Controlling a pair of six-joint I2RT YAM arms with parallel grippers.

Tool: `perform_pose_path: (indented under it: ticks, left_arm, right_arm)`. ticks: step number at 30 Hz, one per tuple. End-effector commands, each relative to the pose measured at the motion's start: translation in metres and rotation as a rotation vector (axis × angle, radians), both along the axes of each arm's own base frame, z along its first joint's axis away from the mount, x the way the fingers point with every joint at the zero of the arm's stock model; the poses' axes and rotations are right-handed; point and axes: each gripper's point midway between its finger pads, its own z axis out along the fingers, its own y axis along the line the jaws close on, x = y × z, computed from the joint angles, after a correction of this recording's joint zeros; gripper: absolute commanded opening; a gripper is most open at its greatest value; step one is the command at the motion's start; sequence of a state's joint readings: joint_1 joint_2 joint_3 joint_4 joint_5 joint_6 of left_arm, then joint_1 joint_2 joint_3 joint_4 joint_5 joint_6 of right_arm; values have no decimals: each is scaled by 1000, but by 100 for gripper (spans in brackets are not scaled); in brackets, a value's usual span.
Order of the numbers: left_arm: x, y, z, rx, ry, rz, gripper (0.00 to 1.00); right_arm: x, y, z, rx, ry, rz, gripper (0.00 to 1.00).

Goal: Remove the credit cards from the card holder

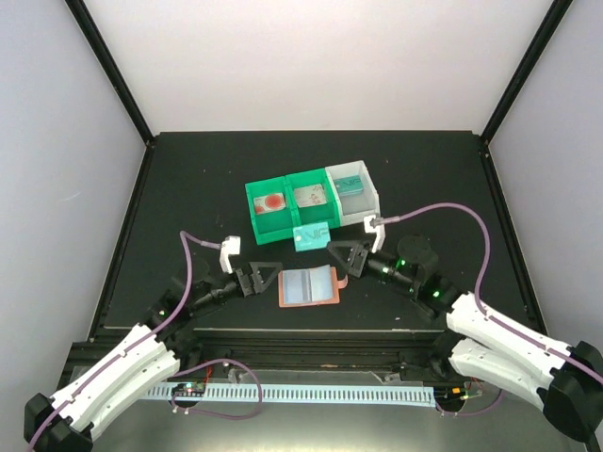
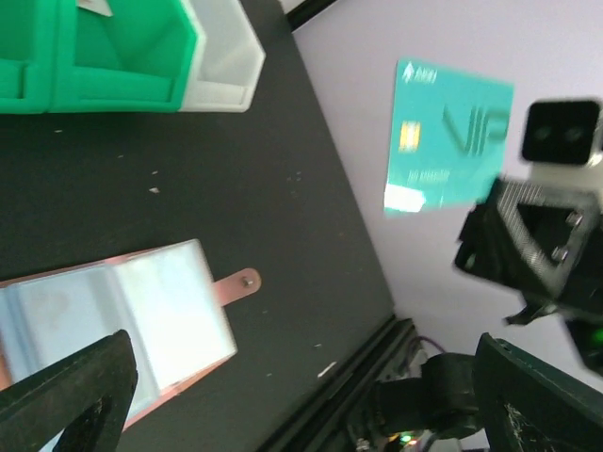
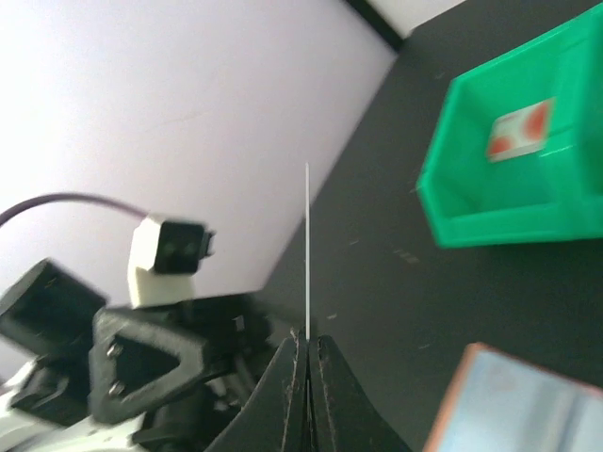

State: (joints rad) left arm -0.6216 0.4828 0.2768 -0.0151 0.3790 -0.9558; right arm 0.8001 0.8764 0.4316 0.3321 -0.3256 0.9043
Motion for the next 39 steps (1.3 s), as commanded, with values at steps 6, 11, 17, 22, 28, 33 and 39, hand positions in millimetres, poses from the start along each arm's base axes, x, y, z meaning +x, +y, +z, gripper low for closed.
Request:
perform_pose_path:
  ticks: [6, 11, 17, 22, 28, 33, 39]
  left_arm:
    - [5, 10, -23, 205, -10, 11, 99]
    - [5, 11, -37, 276, 5, -8, 99]
    - [5, 10, -55, 332, 37, -33, 99]
    - [5, 7, -62, 348, 53, -58, 99]
    - [1, 3, -71, 349, 81, -92, 99]
    - [3, 3, -73, 360, 82, -97, 99]
    - [6, 3, -70, 362, 77, -85, 99]
  right_arm:
    - [73, -57, -10, -330, -40, -239, 1]
    - [119, -80, -11, -456, -21, -365, 1]
    - [172, -105, -19, -599, 21, -489, 1]
    - [215, -122, -25, -709, 52, -542, 1]
    - [247, -117, -40, -750, 84, -503, 1]
    - [267, -104, -52, -745, 109, -456, 1]
    - [287, -86, -65, -710, 139, -381, 1]
